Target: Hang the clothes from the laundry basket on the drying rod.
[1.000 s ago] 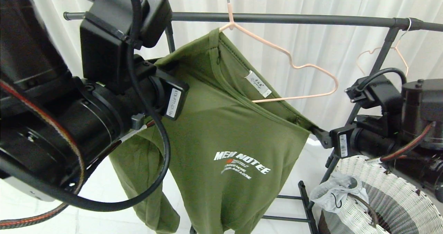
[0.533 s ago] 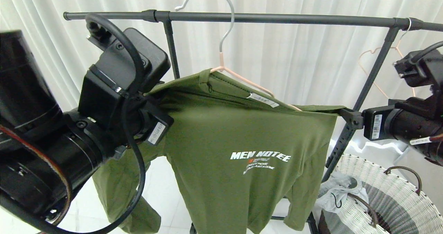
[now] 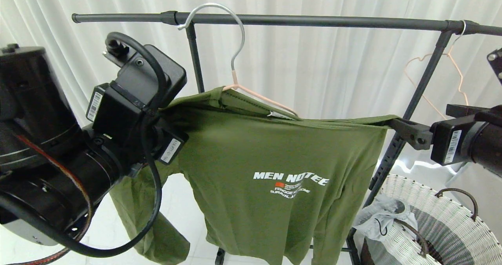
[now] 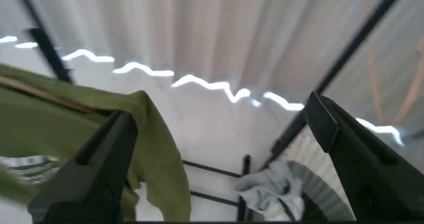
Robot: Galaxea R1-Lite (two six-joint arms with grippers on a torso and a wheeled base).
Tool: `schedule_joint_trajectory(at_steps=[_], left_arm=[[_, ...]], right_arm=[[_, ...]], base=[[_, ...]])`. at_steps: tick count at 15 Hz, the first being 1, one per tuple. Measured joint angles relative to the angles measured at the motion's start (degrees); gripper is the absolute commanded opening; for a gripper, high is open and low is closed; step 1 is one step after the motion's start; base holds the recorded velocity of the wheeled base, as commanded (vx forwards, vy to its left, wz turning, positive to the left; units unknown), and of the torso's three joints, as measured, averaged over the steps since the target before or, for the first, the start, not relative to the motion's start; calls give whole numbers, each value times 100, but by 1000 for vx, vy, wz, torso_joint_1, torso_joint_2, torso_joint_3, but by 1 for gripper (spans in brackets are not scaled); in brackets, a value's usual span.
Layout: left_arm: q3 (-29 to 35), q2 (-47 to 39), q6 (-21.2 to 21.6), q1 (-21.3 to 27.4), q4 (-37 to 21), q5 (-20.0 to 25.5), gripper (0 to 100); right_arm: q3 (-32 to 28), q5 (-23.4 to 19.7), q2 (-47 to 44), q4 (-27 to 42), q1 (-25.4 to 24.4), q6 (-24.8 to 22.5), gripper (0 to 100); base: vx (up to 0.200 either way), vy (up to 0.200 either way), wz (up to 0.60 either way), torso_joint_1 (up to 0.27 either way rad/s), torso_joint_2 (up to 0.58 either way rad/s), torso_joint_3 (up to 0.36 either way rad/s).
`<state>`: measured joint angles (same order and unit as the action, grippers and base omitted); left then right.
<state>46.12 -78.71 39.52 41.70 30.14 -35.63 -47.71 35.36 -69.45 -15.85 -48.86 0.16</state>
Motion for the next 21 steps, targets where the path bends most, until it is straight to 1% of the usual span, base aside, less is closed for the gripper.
schedule_joint_trajectory(at_steps=[2, 3, 5, 7, 9, 10, 13, 15, 16, 17, 18, 21], left_arm=[[57, -100, -208, 2, 227, -129, 0], [93, -177, -279, 2, 486, -205, 0], [123, -315, -307, 20, 818, -240, 0], [123, -408, -321, 30, 969, -235, 0], [115, -455, -444, 57, 972, -224, 0], [107, -472, -584, 90, 979, -224, 0], [79, -511, -635, 167, 976, -191, 0], [74, -516, -613, 215, 974, -68, 0], [74, -516, -580, 226, 969, -28, 0], [73, -516, -551, 234, 965, -22, 0], [73, -511, -539, 236, 968, -22, 0], [82, -505, -517, 374, 965, -22, 0]], right_arm=[[-5, -9, 51, 11, -475, -127, 100], [-2, -33, 29, 11, -624, -212, 100], [-10, -56, -72, -7, -841, -327, 100], [-21, -118, -185, -10, -994, -393, 100], [-55, -222, -260, 11, -1024, -434, 100], [-96, -321, -307, 12, -1026, -566, 100], [-372, -636, -549, 11, -963, -1025, 100], [-728, -926, -847, 0, -913, -1423, 100], [-956, -1048, -1045, -5, -869, -1748, 100], [-1161, -1139, -1247, -11, -811, -2021, 100], [-1328, -1180, -1423, -13, -747, -2192, 100], [-1813, -1167, -1914, -24, -594, -2331, 100]], base=[[0, 0, 0, 0, 0, 0], [0, 0, 0, 0, 0, 0], [0, 0, 0, 0, 0, 0], [0, 0, 0, 0, 0, 0], [0, 0, 0, 0, 0, 0], [0, 0, 0, 0, 0, 0], [0, 0, 0, 0, 0, 0], [0, 0, 0, 0, 0, 0], [0, 0, 0, 0, 0, 0], [0, 0, 0, 0, 0, 0], [0, 0, 0, 0, 0, 0], [0, 0, 0, 0, 0, 0]])
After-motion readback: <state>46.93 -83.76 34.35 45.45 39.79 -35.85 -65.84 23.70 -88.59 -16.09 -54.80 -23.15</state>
